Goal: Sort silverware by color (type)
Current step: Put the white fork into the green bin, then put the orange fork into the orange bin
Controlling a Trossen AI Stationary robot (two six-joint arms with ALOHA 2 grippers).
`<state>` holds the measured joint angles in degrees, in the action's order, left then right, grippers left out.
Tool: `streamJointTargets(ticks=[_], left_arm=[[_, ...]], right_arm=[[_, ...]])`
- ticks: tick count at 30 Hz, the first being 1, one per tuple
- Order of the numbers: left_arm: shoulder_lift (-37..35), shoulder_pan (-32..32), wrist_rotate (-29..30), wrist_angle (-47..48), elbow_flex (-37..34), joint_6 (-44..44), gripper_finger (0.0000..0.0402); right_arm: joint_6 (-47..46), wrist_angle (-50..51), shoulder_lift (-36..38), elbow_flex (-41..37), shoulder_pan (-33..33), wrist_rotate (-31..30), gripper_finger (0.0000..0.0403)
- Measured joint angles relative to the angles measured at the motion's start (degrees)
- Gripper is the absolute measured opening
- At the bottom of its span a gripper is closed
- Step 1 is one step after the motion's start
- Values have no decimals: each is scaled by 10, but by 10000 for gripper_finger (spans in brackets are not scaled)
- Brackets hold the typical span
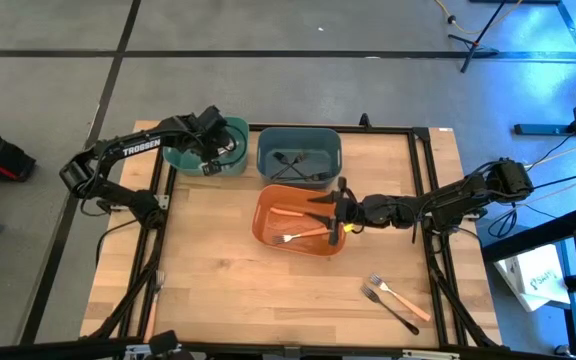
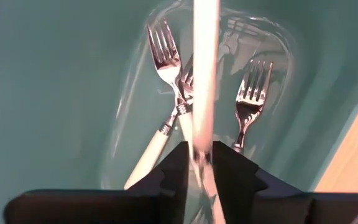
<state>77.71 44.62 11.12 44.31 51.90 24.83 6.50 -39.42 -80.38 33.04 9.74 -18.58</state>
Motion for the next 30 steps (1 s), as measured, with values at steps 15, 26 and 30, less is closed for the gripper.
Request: streamJointTargets(ticks=[15,26,30], left_arm=[[-17,-48,13,162,105,-132,124],[-56,-249,-19,278,121,-312,124],[-56,-341,-39,289,121,-391,124]], right_arm=[[13,0,0,0,0,-15,161],[9,-1,0,0,0,-14,161],[8,-2,0,0,0,-14,161]])
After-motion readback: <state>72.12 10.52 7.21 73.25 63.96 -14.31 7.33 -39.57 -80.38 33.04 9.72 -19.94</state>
